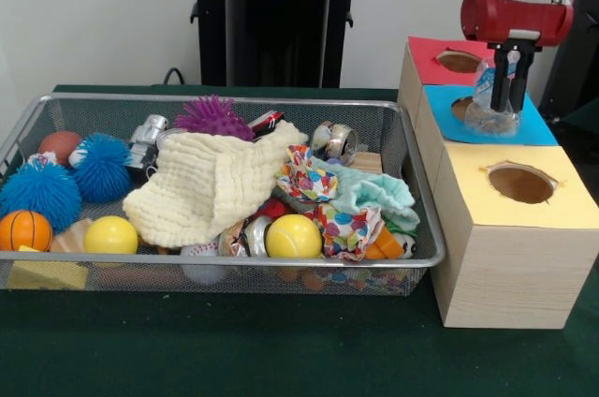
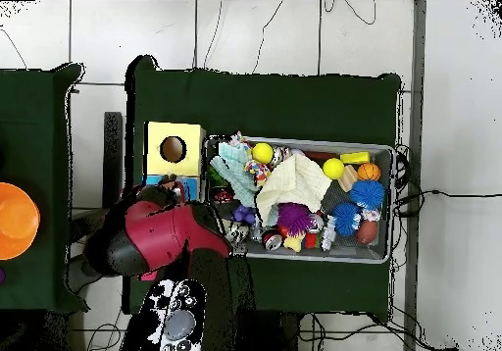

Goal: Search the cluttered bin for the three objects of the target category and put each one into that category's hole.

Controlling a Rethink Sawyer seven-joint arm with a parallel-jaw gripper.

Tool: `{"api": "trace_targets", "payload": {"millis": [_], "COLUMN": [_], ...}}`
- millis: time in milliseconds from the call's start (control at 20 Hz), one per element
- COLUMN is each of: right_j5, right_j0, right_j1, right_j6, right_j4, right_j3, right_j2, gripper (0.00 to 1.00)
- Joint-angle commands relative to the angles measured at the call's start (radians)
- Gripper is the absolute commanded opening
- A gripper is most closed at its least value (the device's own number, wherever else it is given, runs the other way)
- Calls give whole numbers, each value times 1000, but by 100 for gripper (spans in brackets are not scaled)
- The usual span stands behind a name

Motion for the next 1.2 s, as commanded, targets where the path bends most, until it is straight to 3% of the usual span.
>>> {"api": "trace_targets", "payload": {"millis": [50, 600, 1200], "right_j5": [39, -42, -59], "right_j0": [8, 37, 43], "right_j1": [48, 74, 97], "right_j6": [184, 198, 196], "right_j4": [46, 50, 62], "right_j3": [66, 111, 124], "right_j2": [-9, -43, -53], "gripper": [0, 0, 0]}}
